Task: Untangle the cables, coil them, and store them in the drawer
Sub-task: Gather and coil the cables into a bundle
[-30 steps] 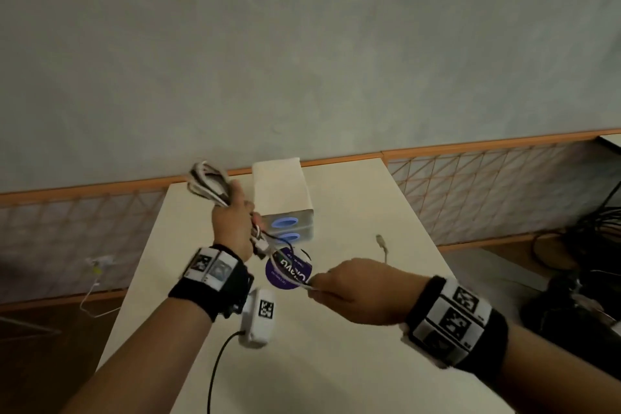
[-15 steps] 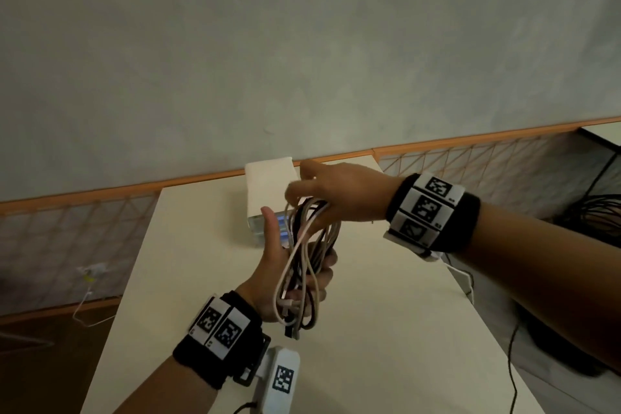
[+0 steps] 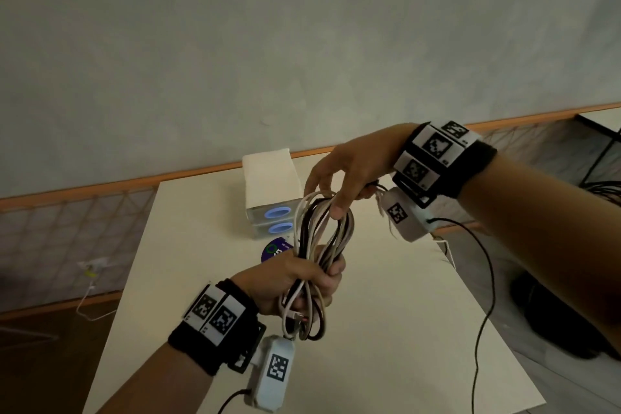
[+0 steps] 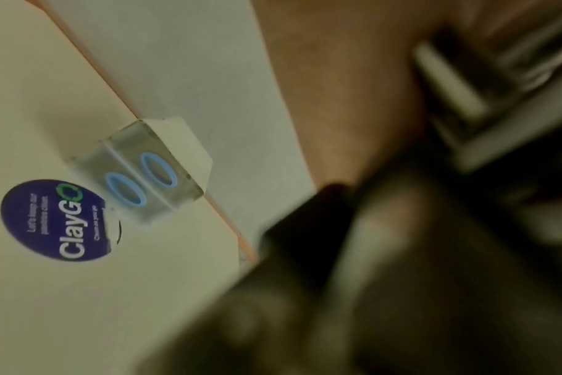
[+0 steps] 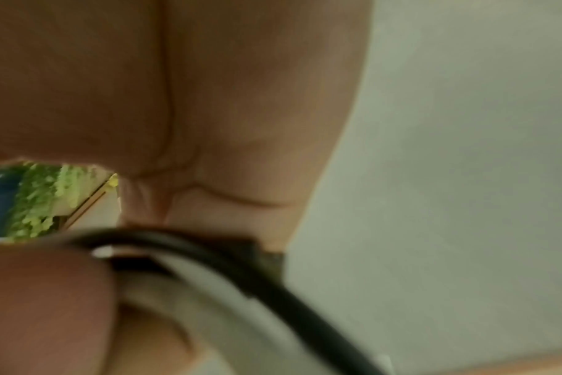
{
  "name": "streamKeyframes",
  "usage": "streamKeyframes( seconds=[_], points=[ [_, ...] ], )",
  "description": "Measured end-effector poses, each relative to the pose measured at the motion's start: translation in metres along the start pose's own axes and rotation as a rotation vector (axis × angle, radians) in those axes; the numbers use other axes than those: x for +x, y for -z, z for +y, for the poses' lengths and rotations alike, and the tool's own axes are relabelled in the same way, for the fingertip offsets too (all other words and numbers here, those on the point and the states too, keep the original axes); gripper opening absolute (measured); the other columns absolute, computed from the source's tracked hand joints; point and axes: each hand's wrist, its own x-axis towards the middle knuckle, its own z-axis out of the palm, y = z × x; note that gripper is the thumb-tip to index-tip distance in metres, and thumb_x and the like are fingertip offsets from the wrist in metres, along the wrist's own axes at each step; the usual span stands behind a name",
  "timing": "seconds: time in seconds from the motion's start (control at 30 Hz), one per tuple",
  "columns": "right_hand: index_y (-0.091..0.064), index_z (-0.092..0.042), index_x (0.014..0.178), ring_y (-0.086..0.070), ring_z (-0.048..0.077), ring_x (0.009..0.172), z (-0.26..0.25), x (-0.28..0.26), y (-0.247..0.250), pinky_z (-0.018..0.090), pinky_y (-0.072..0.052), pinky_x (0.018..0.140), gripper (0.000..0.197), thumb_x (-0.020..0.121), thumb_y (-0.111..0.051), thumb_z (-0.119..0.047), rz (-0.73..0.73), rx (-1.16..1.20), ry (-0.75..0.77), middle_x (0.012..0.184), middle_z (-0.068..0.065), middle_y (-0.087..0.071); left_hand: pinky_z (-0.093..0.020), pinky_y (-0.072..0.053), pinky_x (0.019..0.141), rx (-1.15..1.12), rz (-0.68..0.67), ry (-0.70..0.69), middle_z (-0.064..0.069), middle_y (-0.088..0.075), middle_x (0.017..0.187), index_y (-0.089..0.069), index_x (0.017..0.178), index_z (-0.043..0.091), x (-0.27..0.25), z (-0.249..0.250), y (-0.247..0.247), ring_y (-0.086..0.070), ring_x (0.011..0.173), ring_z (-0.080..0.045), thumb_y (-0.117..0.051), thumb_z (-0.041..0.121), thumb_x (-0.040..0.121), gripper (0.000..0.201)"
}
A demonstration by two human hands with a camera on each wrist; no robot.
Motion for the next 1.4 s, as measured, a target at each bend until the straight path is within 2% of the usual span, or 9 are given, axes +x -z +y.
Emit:
streamKeyframes(
  seconds=[0.23, 0.37, 0.6, 0.87, 1.03, 1.17, 1.23, 1.3, 1.4],
  points=[
    [-0.063, -0.008, 0.12, -0.051, 0.022, 0.076, 0.023, 0.015, -0.035, 0.02, -0.045, 0.058, 0.046, 0.077, -0.071, 0.004, 0.231, 0.502, 0.218, 0.098, 0.002, -0.052, -0.013, -0.038, 0.036, 0.013, 0.012, -0.013, 0.0, -0.04, 0.057, -0.04, 0.08, 0.009, -0.004, 0.006, -0.005, -0.04, 0.035, -0.005, -0.031, -0.011, 0.078, 0.022],
    [-0.071, -0.01, 0.099, -0.059, 0.033, 0.091, 0.036, 0.023, -0.052, 0.044, -0.047, 0.086, 0.024, 0.078, -0.071, -0.022, 0.16, 0.558, 0.193, 0.101, 0.016, -0.067, -0.014, -0.037, 0.036, 0.06, 0.01, -0.014, 0.0, -0.04, 0.056, -0.04, 0.078, 0.009, -0.006, 0.009, -0.002, -0.039, 0.036, -0.004, -0.03, -0.012, 0.077, 0.023],
    [-0.069, -0.009, 0.073, -0.062, 0.019, 0.071, 0.027, 0.03, -0.065, 0.032, -0.047, 0.078, 0.032, 0.094, -0.05, -0.026, 0.092, 1.021, 0.255, 0.072, 0.004, -0.068, -0.017, -0.037, 0.038, 0.049, 0.273, -0.059, 0.0, -0.042, 0.055, -0.049, 0.078, 0.007, 0.008, -0.003, 0.027, -0.04, 0.037, -0.009, -0.049, -0.003, 0.077, 0.01],
    [-0.029, -0.02, 0.062, -0.025, 0.012, 0.048, 0.012, 0.055, -0.081, 0.022, -0.034, 0.047, 0.048, 0.089, -0.058, -0.047, 0.379, 1.281, 0.146, 0.06, -0.002, -0.017, -0.024, -0.04, 0.044, 0.192, 0.545, -0.13, -0.006, -0.052, 0.051, -0.062, 0.061, 0.011, 0.016, -0.004, 0.024, -0.047, 0.039, -0.016, -0.068, 0.013, 0.077, 0.017],
    [-0.016, -0.021, 0.07, -0.016, 0.013, 0.048, -0.001, 0.063, -0.086, 0.023, -0.024, 0.04, 0.06, 0.08, -0.065, -0.055, 0.489, 1.162, 0.124, 0.064, 0.002, -0.01, -0.022, -0.048, 0.058, 0.284, 0.43, -0.222, 0.003, -0.067, 0.067, -0.075, 0.075, 0.023, 0.018, 0.003, 0.017, -0.062, 0.061, -0.011, -0.066, 0.007, 0.081, 0.019],
    [-0.026, -0.02, 0.064, -0.023, 0.015, 0.047, -0.01, 0.061, -0.085, 0.025, -0.027, 0.044, 0.052, 0.086, -0.06, -0.053, 0.535, 1.02, 0.221, 0.061, 0.004, -0.018, -0.027, -0.055, 0.074, 0.247, 0.411, -0.265, -0.003, -0.072, 0.072, -0.069, 0.083, 0.007, 0.015, 0.005, 0.016, -0.071, 0.074, -0.015, -0.059, 0.007, 0.086, 0.01],
    [-0.043, -0.01, 0.064, -0.044, 0.014, 0.05, -0.007, 0.06, -0.08, 0.022, -0.041, 0.054, 0.052, 0.09, -0.05, -0.055, 0.57, 0.827, 0.221, 0.062, 0.01, -0.039, -0.04, -0.057, 0.076, 0.209, 0.405, -0.235, -0.01, -0.067, 0.064, -0.067, 0.071, 0.006, 0.013, 0.003, 0.02, -0.071, 0.078, -0.027, -0.062, 0.016, 0.086, 0.019],
    [-0.065, -0.001, 0.085, -0.068, 0.017, 0.08, -0.001, 0.058, -0.074, 0.027, -0.05, 0.083, 0.071, 0.089, -0.037, -0.067, 0.541, 0.738, 0.198, 0.086, 0.014, -0.068, -0.047, -0.056, 0.081, 0.239, 0.422, -0.222, -0.013, -0.062, 0.059, -0.061, 0.06, 0.004, 0.01, 0.004, 0.027, -0.071, 0.075, -0.028, -0.06, 0.024, 0.089, 0.035],
    [-0.06, -0.009, 0.115, -0.061, 0.028, 0.108, 0.013, 0.057, -0.08, 0.043, -0.041, 0.103, 0.087, 0.079, -0.023, -0.079, 0.436, 0.847, 0.208, 0.113, 0.015, -0.066, -0.031, -0.057, 0.063, 0.154, 0.513, -0.297, -0.02, -0.061, 0.065, -0.056, 0.05, 0.005, 0.005, 0.017, 0.031, -0.07, 0.063, -0.024, -0.056, 0.034, 0.089, 0.049]
  ],
)
